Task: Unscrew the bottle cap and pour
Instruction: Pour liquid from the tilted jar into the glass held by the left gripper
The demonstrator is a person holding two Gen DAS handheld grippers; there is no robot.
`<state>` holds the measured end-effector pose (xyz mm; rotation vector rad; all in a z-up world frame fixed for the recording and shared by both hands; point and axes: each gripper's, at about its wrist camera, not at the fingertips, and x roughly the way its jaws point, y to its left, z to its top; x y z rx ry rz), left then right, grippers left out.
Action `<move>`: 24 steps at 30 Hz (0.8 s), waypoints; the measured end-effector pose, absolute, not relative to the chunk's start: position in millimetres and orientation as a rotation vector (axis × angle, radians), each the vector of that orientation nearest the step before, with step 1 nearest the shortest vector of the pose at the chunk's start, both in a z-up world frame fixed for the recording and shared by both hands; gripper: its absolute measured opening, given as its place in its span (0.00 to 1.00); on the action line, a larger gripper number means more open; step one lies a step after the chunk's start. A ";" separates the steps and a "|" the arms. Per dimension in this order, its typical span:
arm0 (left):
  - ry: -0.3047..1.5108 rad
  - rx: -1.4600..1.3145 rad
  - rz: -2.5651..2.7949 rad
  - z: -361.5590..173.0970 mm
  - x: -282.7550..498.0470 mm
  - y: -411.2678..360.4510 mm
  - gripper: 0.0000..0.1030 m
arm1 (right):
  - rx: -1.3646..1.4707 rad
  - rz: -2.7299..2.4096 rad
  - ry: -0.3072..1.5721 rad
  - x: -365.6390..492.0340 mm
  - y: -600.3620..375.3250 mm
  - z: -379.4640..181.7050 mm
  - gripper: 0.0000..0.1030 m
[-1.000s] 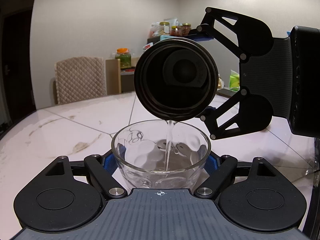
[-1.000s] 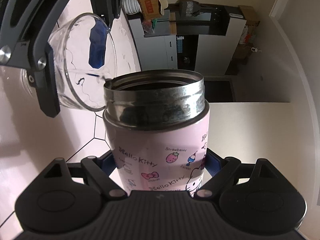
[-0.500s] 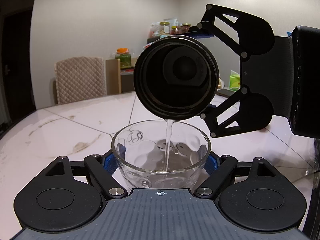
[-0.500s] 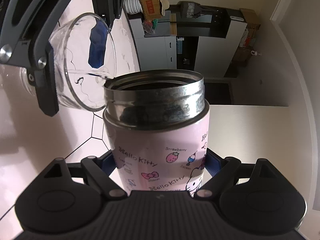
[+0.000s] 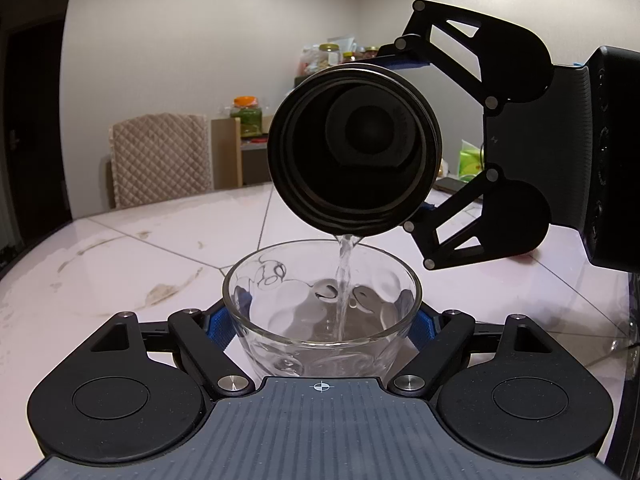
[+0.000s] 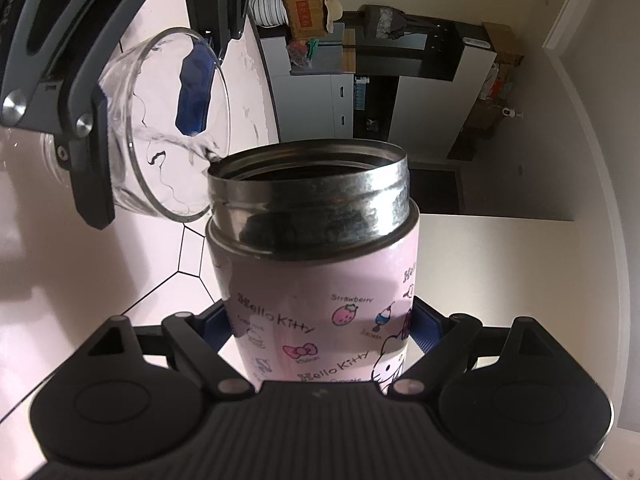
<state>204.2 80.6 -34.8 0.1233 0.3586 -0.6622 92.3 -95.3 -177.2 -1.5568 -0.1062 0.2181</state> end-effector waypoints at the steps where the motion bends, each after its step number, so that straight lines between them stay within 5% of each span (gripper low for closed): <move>1: 0.359 0.123 -0.662 -34.8 204.0 80.3 0.84 | -1.558 0.218 -0.107 90.9 -98.2 -178.7 0.86; 24: 0.357 0.123 -0.650 -34.8 200.8 76.8 0.84 | -1.617 0.208 -0.114 111.8 -73.8 -162.2 0.86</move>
